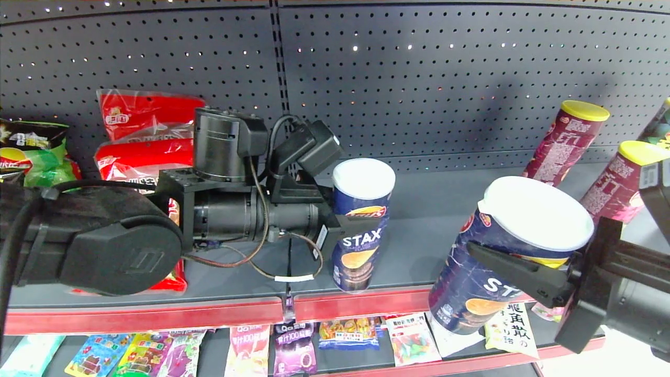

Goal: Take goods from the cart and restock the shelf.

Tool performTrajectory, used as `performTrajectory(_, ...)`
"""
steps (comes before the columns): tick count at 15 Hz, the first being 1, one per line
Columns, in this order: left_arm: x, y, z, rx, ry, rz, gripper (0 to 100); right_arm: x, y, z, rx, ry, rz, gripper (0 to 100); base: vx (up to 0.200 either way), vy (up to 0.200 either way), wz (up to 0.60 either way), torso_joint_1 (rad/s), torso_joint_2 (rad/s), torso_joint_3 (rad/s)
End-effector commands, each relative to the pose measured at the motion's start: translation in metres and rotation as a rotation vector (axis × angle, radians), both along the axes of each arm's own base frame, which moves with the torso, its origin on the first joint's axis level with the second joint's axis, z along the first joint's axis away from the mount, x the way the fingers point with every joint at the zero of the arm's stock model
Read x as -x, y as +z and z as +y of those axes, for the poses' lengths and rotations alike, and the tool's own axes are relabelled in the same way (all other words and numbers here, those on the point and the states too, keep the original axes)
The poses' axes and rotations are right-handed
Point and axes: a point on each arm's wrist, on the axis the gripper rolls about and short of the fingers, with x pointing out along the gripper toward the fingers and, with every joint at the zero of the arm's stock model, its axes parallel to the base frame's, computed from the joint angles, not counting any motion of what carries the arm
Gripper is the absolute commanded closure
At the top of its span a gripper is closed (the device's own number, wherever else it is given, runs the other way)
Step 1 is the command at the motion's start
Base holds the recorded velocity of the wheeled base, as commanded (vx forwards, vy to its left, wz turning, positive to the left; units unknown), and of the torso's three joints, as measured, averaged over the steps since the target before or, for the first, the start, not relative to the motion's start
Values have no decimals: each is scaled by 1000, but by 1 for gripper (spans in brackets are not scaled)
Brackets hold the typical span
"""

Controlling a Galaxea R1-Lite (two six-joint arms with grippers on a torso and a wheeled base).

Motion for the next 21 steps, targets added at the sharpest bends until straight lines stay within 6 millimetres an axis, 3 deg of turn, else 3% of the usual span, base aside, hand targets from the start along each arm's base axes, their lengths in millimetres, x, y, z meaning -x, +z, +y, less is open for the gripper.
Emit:
performTrajectory(1,0,-3,0,-7,3,7,100,-1,0,1,2,1,1,100,0,0,0,0,0,0)
performTrajectory(6,0,-3,0,1,12,27,100,-2,0,2,4,1,4,100,0,0,0,0,0,0)
performTrajectory(7,0,-3,0,1,13,27,0,-2,-1,2,4,1,6,100,0,0,0,0,0,0)
performTrajectory(10,1,-3,1,0,14,32,0,-5,1,5,4,1,4,100,0,0,0,0,0,0)
performTrajectory(13,12,-4,14,-6,25,40,0,-23,9,21,3,-2,7,100,0,0,0,0,0,0)
performTrajectory(15,22,-4,28,-11,42,48,0,-43,10,27,9,-28,16,100,0,0,0,0,0,0)
performTrajectory(16,33,-4,47,-15,71,54,0,-70,11,29,9,-55,30,100,0,0,0,0,0,0)
performTrajectory(21,68,-9,88,-17,133,62,0,-124,1,24,27,-154,65,100,0,0,0,0,0,0)
